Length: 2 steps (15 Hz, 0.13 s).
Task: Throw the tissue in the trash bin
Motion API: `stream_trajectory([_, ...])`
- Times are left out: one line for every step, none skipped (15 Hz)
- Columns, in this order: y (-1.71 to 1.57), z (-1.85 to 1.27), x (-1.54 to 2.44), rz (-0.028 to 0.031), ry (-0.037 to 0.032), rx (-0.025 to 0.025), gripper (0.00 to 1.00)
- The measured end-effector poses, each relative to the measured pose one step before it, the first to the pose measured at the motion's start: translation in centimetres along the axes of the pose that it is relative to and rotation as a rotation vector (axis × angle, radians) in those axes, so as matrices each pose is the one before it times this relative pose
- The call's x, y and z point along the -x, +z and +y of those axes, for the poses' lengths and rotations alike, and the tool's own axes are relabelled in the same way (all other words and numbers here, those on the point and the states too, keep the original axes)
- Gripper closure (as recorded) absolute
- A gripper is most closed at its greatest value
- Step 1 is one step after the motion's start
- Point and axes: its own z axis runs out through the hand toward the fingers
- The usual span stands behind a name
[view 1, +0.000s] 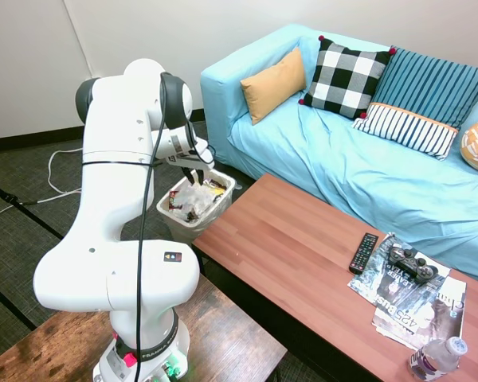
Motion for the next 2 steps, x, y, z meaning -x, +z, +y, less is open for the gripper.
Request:
stream_trajectory([-0.370,-0.060,-0.020,0.00098,0.00035,-0.00375,0.00])
stream_trajectory([-0.297,0.001,-0.063,0.00072,0.00143,-0.00237,0.00])
